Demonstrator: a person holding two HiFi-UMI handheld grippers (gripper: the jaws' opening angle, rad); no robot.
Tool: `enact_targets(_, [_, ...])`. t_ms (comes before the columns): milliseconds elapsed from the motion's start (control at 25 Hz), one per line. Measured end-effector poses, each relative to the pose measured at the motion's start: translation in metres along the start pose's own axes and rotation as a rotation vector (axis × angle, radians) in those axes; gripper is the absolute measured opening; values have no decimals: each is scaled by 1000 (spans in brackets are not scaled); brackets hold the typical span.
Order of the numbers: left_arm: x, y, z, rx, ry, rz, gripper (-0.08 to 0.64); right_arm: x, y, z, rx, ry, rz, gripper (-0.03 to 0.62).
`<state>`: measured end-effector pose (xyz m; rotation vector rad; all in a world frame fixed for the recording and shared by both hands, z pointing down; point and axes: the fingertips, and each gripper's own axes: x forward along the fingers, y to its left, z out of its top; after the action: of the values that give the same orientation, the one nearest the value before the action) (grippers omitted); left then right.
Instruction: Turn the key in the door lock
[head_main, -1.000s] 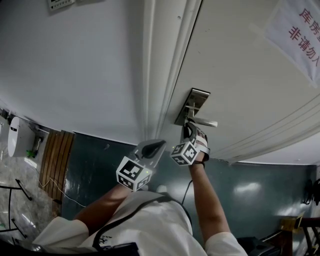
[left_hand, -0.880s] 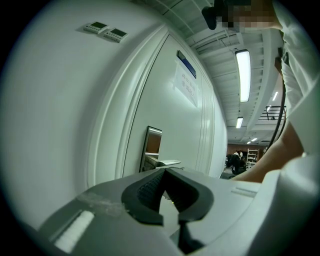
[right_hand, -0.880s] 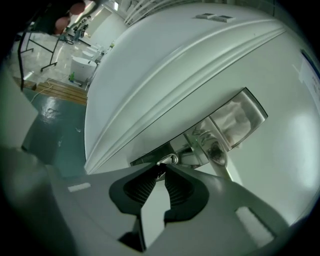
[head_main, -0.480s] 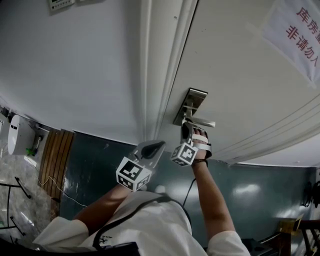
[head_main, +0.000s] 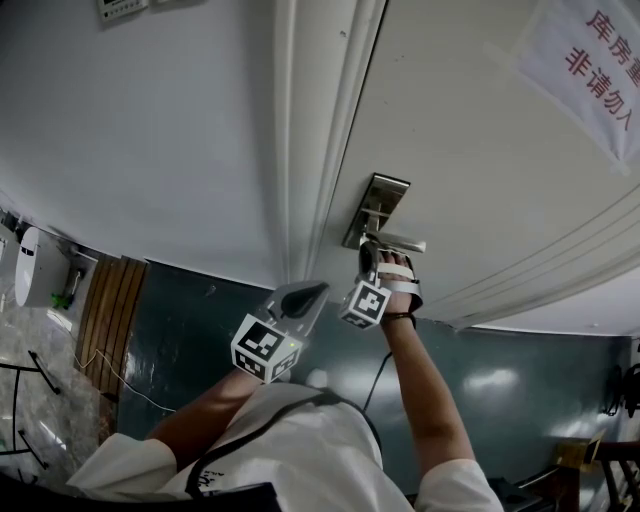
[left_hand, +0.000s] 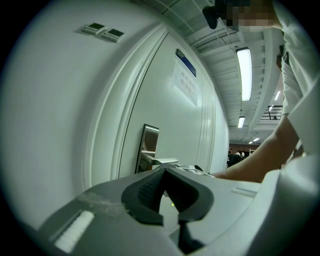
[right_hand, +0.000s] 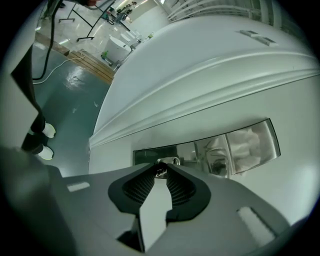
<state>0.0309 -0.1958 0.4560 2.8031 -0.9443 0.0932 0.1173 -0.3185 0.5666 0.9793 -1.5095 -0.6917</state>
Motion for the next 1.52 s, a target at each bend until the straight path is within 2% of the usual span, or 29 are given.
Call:
enact_targets(120, [-1, 0, -1, 1, 2, 6, 5, -2, -1, 2, 35, -10, -14, 85])
enact_targets(280, [-2, 1, -2, -2, 5, 12, 5, -6, 0, 4, 88, -36, -7, 129])
enact_targets(600, [4, -2, -2, 3, 13, 3, 6, -23, 1, -3, 221, -78, -21, 127])
enact_targets(680, [5, -4, -1, 6, 12, -2, 6, -31, -2, -3, 279, -102, -35, 118])
enact_targets(800, [6, -7, 6, 15, 0, -8, 6, -49, -11, -3, 440, -156, -52, 15])
enact_targets(1160, [14, -16, 19, 32, -19, -38, 6, -100, -26, -17, 1083, -336, 1, 9])
enact_targets(1280, [15, -21, 25, 35, -28, -53, 6, -122, -33, -21, 1185, -381, -17, 9])
enact_targets(1520, [7, -20, 31, 48, -39, -55, 6, -160, -34, -27, 1304, -423, -40, 9])
